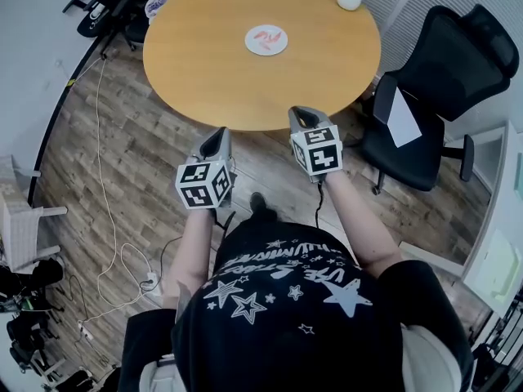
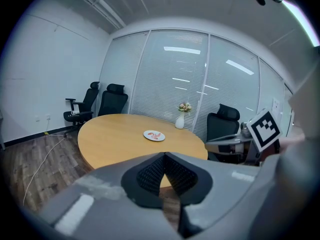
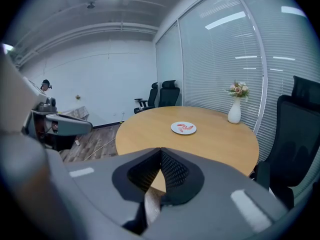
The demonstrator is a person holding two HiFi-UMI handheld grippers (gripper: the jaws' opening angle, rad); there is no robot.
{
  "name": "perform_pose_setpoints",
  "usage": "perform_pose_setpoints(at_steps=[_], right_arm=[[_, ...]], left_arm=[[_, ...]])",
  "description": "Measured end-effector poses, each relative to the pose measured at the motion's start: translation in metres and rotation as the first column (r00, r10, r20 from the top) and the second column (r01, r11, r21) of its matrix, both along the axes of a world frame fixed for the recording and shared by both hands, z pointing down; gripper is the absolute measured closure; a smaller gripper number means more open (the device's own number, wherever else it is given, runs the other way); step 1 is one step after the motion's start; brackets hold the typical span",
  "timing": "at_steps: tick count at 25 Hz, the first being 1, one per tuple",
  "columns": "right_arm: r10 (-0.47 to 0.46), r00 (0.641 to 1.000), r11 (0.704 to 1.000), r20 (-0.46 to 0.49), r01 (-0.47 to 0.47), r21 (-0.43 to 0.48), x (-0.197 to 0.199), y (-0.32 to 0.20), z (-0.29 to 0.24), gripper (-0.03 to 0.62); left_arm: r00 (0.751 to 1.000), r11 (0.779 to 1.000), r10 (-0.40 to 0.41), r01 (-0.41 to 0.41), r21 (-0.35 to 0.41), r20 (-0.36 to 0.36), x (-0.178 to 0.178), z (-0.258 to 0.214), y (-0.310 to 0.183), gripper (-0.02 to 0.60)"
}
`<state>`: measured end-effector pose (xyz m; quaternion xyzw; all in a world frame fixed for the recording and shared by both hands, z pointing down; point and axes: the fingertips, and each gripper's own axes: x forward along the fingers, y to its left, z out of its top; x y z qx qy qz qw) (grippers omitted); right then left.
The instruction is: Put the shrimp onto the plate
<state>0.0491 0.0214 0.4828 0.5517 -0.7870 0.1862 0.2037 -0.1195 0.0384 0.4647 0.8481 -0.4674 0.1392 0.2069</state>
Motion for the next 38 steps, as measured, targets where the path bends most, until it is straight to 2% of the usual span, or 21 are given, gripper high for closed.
perform_pose_setpoints(at_steps=[14,17,23,38], right_arm=[[-0.029,0.999,1.0,0.018,0.029,-0.008,0.024,0.086,0.009,0.592],[-0.06,0.998,0.998,0.011,0.06,-0.014,0.026,0.102,0.008,0.592],[-0.119,0.993,0.993,-0.005,0.119,0.004,0.028,0.127,-0.004,0.594],[-0.131,0.991,0.991,0.005,0.131,0.003,0.033,0.178,-0.005,0.592]], left_arm=[[0.999,1.0,-0.03,0.03,-0.007,0.016,0.017,0.004,0.08,0.58],[0.999,0.999,-0.045,0.045,-0.002,0.011,0.018,0.002,0.097,0.58],[0.998,0.998,-0.07,0.07,0.008,-0.001,0.025,-0.001,0.126,0.58],[0.995,0.995,-0.099,0.099,0.017,-0.01,0.027,0.001,0.183,0.58]])
